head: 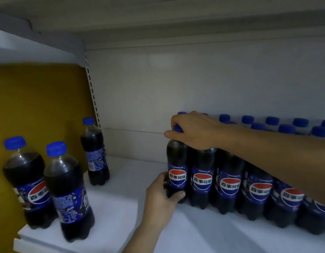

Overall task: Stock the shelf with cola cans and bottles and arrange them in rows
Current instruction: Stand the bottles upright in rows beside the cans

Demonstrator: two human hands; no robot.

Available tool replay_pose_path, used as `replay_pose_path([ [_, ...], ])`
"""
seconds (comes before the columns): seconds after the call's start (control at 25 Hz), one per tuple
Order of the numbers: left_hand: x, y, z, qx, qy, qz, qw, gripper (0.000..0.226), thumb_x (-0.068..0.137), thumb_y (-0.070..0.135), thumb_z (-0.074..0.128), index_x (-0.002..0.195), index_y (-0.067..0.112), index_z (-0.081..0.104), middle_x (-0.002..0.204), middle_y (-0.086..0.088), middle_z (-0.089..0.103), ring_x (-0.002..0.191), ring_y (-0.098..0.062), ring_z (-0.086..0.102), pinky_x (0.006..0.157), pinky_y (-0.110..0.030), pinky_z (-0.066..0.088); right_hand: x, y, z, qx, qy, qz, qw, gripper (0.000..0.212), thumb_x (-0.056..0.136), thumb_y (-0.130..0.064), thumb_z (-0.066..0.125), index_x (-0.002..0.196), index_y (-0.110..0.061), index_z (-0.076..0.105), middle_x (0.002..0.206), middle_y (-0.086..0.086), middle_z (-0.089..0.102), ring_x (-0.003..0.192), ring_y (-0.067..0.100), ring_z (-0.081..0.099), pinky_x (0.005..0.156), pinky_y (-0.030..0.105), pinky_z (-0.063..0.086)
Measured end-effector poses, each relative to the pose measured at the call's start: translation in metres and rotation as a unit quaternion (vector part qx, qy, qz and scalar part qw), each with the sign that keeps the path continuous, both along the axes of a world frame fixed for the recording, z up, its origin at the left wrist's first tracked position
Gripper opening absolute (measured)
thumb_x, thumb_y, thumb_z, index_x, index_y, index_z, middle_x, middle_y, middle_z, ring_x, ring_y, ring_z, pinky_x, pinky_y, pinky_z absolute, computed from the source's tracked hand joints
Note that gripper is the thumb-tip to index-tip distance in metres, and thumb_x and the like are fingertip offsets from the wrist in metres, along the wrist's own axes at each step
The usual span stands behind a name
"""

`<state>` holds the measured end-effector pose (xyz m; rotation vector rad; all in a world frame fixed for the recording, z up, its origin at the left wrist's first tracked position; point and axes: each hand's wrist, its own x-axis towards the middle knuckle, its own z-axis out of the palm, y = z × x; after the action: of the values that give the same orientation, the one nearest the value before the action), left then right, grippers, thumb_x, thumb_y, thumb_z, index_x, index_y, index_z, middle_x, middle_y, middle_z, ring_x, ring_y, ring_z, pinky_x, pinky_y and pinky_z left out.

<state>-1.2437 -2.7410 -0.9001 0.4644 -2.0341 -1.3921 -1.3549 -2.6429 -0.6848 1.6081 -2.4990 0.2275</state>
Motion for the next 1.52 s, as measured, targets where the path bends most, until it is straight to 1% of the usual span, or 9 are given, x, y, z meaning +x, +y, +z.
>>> replay_pose_path([
  [0.2,0.002,0.002,-0.002,-0.031,-0.016,-0.021,0.999,0.06,0.081,0.014,0.084,0.126,0.043,0.056,0.118,0.025,0.069,0.111,0.006,0.063,0.096,-0.018,0.051,0.0,0.0,0.001,0.006,0.002,0.001,1.0,0.038,0.099,-0.063,0.041,0.102,-0.026,0.05,0.08,-0.006,0.051,0.071,0.008,0.05,0.06,0.029,0.041],
  [0.44,0.001,0.002,-0.002,-0.043,-0.03,-0.02,0.998,0.063,0.083,0.022,0.082,0.138,0.035,0.055,0.122,0.027,0.068,0.113,0.006,0.062,0.099,-0.025,0.052,0.004,0.005,-0.005,0.005,0.052,-0.008,0.999,0.039,0.1,-0.062,0.035,0.107,-0.026,0.051,0.084,-0.003,0.055,0.072,0.011,0.053,0.059,0.03,0.044],
  [0.68,0.002,0.006,-0.003,-0.046,-0.048,-0.023,0.997,0.062,0.087,0.031,0.077,0.143,0.031,0.048,0.128,0.018,0.065,0.118,-0.007,0.062,0.1,-0.029,0.051,0.012,0.016,-0.021,-0.102,0.158,0.008,0.982,0.043,0.099,-0.051,0.039,0.132,-0.024,0.046,0.118,0.003,0.057,0.111,0.023,0.05,0.092,0.047,0.044],
  [0.84,0.007,0.016,0.004,-0.033,-0.04,-0.03,0.998,0.061,0.089,0.028,0.076,0.139,0.037,0.045,0.134,0.019,0.06,0.122,-0.001,0.057,0.104,-0.03,0.049,0.036,0.025,-0.032,-0.152,0.193,0.034,0.969,0.042,0.095,-0.047,0.04,0.128,-0.024,0.051,0.119,0.002,0.056,0.118,0.024,0.046,0.094,0.046,0.04],
  [1.04,0.049,0.02,0.05,-0.11,0.004,0.04,0.993,0.071,0.094,0.041,0.066,0.155,0.023,0.034,0.153,0.01,0.046,0.138,-0.005,0.044,0.111,-0.033,0.044,0.074,0.011,-0.03,-0.138,0.121,0.084,0.979,0.037,0.098,-0.047,0.045,0.13,-0.029,0.048,0.123,-0.003,0.05,0.122,0.019,0.04,0.096,0.04,0.034],
  [1.2,0.121,0.007,0.088,-0.236,0.125,0.213,0.94,0.039,0.093,0.026,0.06,0.132,0.02,0.058,0.129,0.012,0.058,0.125,-0.003,0.052,0.101,-0.032,0.048,0.108,-0.023,-0.012,-0.207,-0.142,0.094,0.964,0.033,0.099,-0.048,0.049,0.129,-0.035,0.045,0.122,-0.006,0.051,0.116,0.013,0.048,0.094,0.036,0.042],
  [1.28,0.144,-0.003,0.088,-0.254,0.172,0.296,0.905,0.046,0.085,0.022,0.06,0.131,0.02,0.056,0.135,0.006,0.051,0.131,-0.011,0.046,0.104,-0.039,0.045,0.127,-0.051,-0.001,-0.21,-0.208,0.134,0.946,0.035,0.1,-0.046,0.051,0.132,-0.034,0.046,0.123,-0.005,0.055,0.11,0.013,0.056,0.09,0.033,0.049],
  [1.4,0.155,-0.018,0.078,-0.207,0.166,0.365,0.892,0.072,0.079,0.022,0.062,0.147,0.021,0.037,0.156,0.002,0.031,0.147,-0.014,0.03,0.111,-0.054,0.039,0.157,-0.091,0.005,-0.149,-0.224,0.233,0.934,0.042,0.103,-0.035,0.053,0.144,-0.032,0.044,0.134,-0.005,0.052,0.114,0.009,0.055,0.094,0.026,0.05],
  [1.52,0.152,-0.033,0.067,-0.082,0.106,0.355,0.925,0.098,0.08,0.018,0.074,0.156,0.034,0.014,0.16,0.007,0.026,0.148,-0.011,0.029,0.114,-0.055,0.038,0.169,-0.122,0.001,-0.054,-0.153,0.287,0.944,0.038,0.103,-0.027,0.053,0.14,-0.033,0.049,0.135,-0.005,0.05,0.119,0.012,0.052,0.097,0.029,0.046],
])
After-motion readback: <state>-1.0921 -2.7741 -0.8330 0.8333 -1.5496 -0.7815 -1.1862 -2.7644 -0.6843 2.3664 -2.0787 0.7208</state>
